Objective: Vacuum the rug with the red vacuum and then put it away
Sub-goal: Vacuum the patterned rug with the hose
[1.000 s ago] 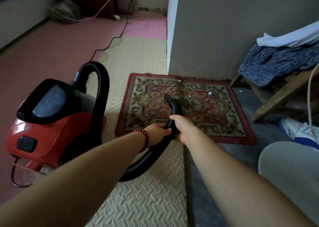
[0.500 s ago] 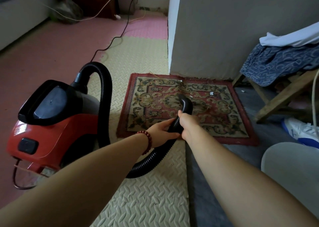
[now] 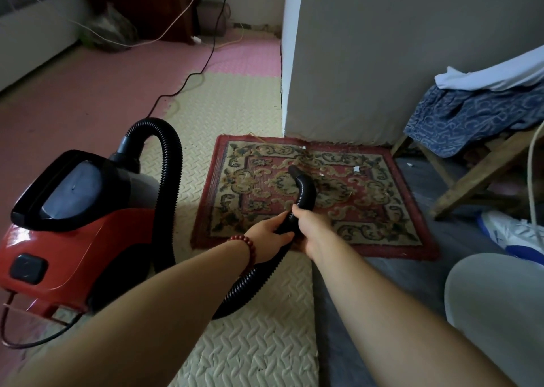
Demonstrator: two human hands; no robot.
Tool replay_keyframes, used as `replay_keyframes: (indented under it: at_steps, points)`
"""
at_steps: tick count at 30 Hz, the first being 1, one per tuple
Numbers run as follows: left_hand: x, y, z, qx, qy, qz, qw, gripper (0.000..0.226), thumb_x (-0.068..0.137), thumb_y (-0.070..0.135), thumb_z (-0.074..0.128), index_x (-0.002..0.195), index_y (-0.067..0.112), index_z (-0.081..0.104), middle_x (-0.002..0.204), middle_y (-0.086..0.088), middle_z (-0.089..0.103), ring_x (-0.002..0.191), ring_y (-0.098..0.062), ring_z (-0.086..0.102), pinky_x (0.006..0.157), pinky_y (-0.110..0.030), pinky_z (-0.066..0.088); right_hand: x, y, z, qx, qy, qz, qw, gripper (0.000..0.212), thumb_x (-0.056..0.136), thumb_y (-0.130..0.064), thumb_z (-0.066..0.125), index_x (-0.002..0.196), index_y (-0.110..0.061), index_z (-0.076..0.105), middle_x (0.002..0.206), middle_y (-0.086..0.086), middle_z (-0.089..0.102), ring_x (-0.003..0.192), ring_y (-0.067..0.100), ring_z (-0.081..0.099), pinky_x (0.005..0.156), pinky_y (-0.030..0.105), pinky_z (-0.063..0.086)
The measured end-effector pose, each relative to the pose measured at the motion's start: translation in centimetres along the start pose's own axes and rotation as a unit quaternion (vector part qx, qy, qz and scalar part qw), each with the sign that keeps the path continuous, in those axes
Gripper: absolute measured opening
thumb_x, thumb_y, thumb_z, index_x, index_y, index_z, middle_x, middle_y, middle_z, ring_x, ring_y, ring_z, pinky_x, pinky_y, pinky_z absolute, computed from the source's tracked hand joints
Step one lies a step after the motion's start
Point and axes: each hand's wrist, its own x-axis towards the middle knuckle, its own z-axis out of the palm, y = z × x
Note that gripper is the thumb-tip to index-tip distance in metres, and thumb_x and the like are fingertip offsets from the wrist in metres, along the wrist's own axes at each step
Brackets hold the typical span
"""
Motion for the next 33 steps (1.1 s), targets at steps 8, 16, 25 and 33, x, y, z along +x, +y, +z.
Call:
replay_keyframes:
  at_steps: [8, 16, 25, 33]
  points:
    - [0.7, -0.4, -0.3, 0.022, -0.001, -0.014, 1.000, 0.057, 0.097, 0.025, 0.048, 0.147, 0.033, 0.023, 0.133, 0.003, 0.052, 0.099, -0.010, 0.052, 0.081, -0.018, 0.038, 0.8, 0.1, 0.5, -0.011, -0.004, -0.024, 1.000, 0.049, 0.084, -0.035, 0.068, 0.122, -0.005, 0.059, 0.115, 0.014, 0.064, 0.100, 0.034, 0.063, 0.093, 0.047, 0.050]
    - [0.3, 0.2, -1.4, 0.064, -0.014, -0.033, 0.997, 0.053, 0.094, 0.023, 0.053, 0.143, 0.032, 0.034, 0.115, 0.006, 0.059, 0.099, -0.011, 0.057, 0.082, -0.018, 0.041, 0.4, -0.1, -0.2, -0.034, -0.029, 0.001, 0.999, 0.056, 0.088, -0.035, 0.064, 0.130, -0.001, 0.051, 0.126, 0.013, 0.058, 0.110, 0.030, 0.059, 0.080, 0.032, 0.046]
    - [0.1, 5.7, -0.4, 0.204, -0.012, -0.039, 0.978, 0.047, 0.095, 0.023, 0.052, 0.141, 0.027, 0.040, 0.131, -0.001, 0.055, 0.117, -0.019, 0.053, 0.095, -0.023, 0.038, -0.6, -2.4, -2.4, 0.028, -0.055, 0.006, 0.998, 0.049, 0.091, -0.033, 0.060, 0.135, -0.013, 0.048, 0.128, 0.010, 0.057, 0.109, 0.029, 0.058, 0.069, 0.033, 0.041]
    - [1.1, 4.4, -1.2, 0.183, -0.040, -0.053, 0.981, 0.058, 0.087, 0.033, 0.062, 0.140, 0.038, 0.038, 0.129, 0.005, 0.056, 0.110, -0.015, 0.057, 0.098, -0.029, 0.045, 0.8, -2.0, -2.1, 0.046, -0.032, 0.016, 0.998, 0.054, 0.082, -0.033, 0.068, 0.128, -0.008, 0.052, 0.119, 0.010, 0.059, 0.096, 0.030, 0.060, 0.075, 0.039, 0.052]
